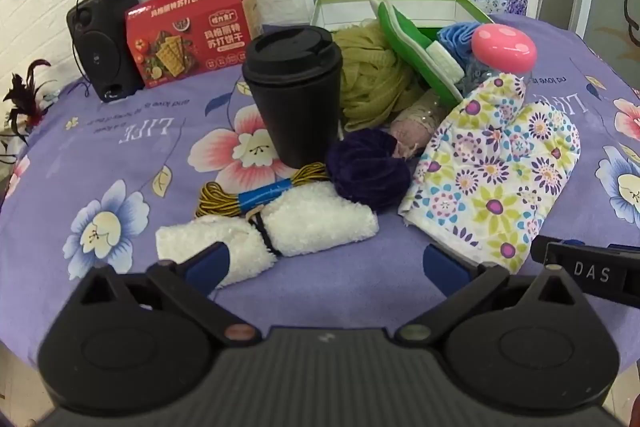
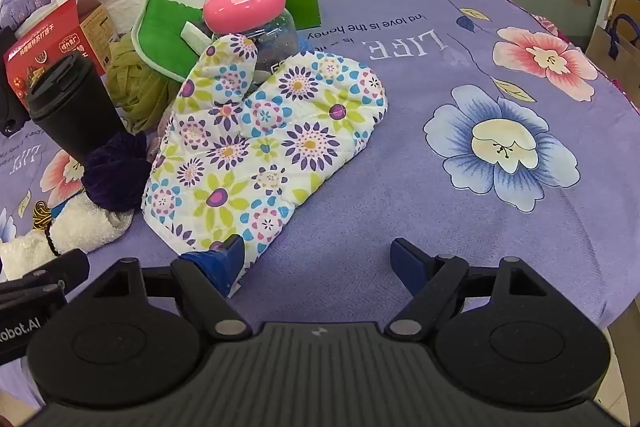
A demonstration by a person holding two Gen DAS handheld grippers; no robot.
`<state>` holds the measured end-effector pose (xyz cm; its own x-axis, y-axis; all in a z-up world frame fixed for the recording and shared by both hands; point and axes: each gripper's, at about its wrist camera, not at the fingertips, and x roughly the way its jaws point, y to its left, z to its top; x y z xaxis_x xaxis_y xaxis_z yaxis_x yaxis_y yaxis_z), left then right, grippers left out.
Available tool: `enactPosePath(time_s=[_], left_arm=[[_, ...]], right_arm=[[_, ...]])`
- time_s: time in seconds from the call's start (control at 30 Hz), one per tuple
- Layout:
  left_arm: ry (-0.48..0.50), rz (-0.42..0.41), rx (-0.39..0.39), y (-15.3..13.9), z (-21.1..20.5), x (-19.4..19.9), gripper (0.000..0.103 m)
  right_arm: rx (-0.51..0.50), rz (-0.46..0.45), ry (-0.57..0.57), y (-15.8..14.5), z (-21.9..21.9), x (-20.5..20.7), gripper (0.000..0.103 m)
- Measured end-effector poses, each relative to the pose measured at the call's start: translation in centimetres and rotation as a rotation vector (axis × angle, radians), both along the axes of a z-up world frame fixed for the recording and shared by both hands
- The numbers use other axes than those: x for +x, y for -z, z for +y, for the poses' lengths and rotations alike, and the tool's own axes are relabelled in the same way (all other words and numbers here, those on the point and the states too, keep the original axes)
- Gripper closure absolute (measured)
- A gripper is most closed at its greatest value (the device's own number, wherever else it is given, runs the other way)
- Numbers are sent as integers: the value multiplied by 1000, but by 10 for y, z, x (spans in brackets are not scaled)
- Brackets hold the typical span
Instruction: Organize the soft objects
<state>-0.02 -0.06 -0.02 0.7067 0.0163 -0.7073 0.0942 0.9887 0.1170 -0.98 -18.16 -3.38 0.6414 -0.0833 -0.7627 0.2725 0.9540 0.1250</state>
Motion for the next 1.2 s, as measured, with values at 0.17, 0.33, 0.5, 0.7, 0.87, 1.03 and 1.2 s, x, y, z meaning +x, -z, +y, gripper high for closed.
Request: enactPosePath(time_s=[0.17,0.33,0.5,0.7,0.87,1.03,1.2], left_arm=[[-8,0,6,0,-4,-3,0],[-6,8,15,3,-5,1,0],[0,-4,53,0,-6,0,0],[12,-9,34,-2,-6,-2,0],[12,-2,34,-1,-6,-1,0],[21,-4,27,-1,-6,-2,0],[23,2,21,-1,-5,-1,0]], right_arm=[[3,6,-3,1,1,1,37],[1,-3,-5,-1,0,-1,37],[9,-7,-3,-1,0,-2,37],[6,2,5,0,0,0,37],[9,1,3,0,0,0,37],[13,0,1,0,0,0,37],[16,1,-2,0,2,0,37]])
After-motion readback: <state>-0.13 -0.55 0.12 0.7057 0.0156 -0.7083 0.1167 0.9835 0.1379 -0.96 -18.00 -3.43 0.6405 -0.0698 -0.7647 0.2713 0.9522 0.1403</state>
